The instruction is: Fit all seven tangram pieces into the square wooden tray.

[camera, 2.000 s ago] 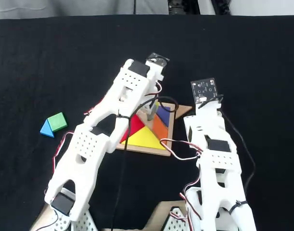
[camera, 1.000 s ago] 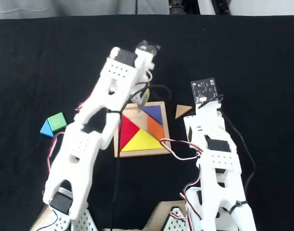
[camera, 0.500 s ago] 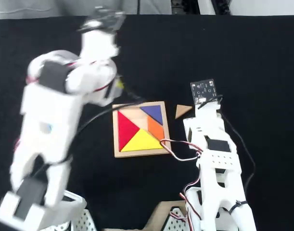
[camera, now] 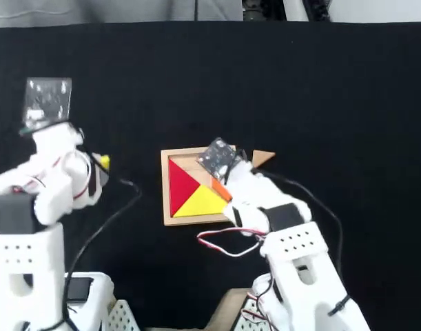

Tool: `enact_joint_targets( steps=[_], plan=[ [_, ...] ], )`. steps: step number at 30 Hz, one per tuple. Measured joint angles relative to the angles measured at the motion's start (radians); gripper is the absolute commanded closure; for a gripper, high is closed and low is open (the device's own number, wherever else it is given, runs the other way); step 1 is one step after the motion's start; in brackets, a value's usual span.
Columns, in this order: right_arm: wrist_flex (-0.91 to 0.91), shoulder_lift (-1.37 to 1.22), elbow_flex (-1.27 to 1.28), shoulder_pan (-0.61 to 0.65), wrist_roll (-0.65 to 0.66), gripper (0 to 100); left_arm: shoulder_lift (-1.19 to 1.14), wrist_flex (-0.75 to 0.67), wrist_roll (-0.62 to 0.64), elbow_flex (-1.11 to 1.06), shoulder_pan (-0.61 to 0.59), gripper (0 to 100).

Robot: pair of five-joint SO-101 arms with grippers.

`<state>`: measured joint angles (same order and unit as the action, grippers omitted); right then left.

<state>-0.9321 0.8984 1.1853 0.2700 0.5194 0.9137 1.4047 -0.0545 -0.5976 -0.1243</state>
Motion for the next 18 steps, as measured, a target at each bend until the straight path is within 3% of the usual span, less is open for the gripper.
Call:
enact_joint_targets(
  steps=[8, 18],
  plan=[
    [0.034, -0.322, -0.255, 0.009, 0.003, 98.0, 0.138, -0.402, 0.094, -0.554, -0.115, 83],
    [0.232, -0.698, -0.348, 0.015, 0.002, 98.1, 0.152, -0.615, 0.166, -0.756, -0.118, 83]
  ],
)
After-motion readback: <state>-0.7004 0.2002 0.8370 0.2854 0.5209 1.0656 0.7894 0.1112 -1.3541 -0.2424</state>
